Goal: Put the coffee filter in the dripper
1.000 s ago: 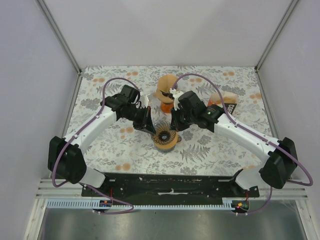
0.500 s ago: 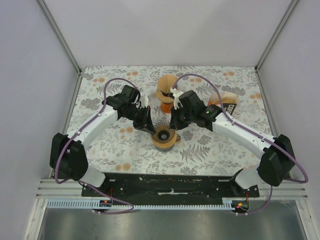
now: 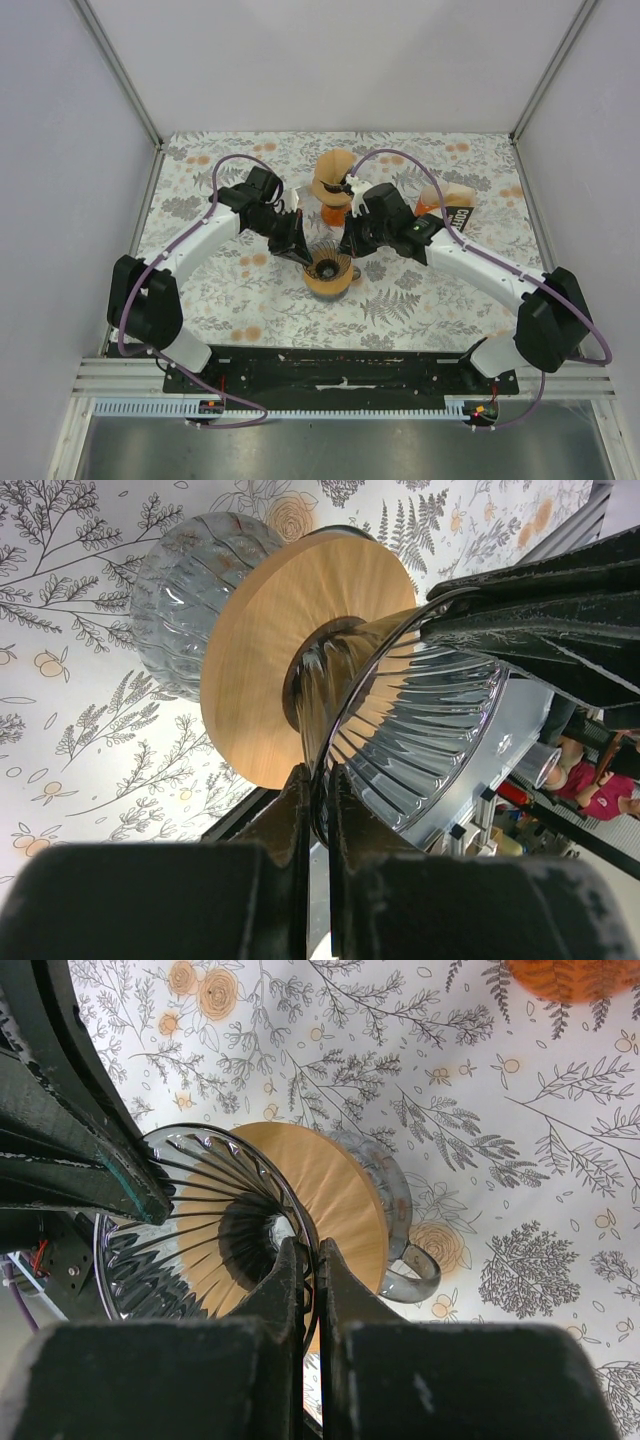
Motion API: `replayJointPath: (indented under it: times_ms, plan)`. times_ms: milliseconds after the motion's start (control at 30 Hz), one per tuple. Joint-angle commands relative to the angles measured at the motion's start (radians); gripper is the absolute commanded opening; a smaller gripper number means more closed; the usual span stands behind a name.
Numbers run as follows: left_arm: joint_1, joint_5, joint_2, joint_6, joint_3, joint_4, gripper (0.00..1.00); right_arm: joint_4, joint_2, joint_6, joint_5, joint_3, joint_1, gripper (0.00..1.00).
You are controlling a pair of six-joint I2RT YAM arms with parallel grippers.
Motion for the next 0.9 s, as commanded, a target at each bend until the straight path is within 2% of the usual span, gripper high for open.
replayJointPath:
  times_ms: [0, 300, 467, 633, 867]
  plan:
    - [-0.032, -0.112, 0.071, 0.179, -0.040, 0.017, 0.02, -0.048, 0.115, -0.042, 0.093, -0.114, 0.015, 0.00]
    - [-0.052, -0.214, 0.114, 0.322, -0.103, 0.035, 0.02, 0.020, 0.112, -0.041, 0.122, -0.171, 0.015, 0.00]
    - [-0.093, -0.320, 0.023, 0.399, -0.170, 0.141, 0.02, 0.098, 0.066, -0.016, 0.112, -0.247, 0.020, 0.00]
    - [-0.130, -0.320, 0.009, 0.393, -0.180, 0.160, 0.02, 0.156, 0.010, -0.013, 0.131, -0.313, 0.020, 0.00]
    - [-0.120, -0.265, 0.080, 0.371, -0.163, 0.150, 0.02, 0.159, 0.068, -0.011, 0.148, -0.332, 0.018, 0.00]
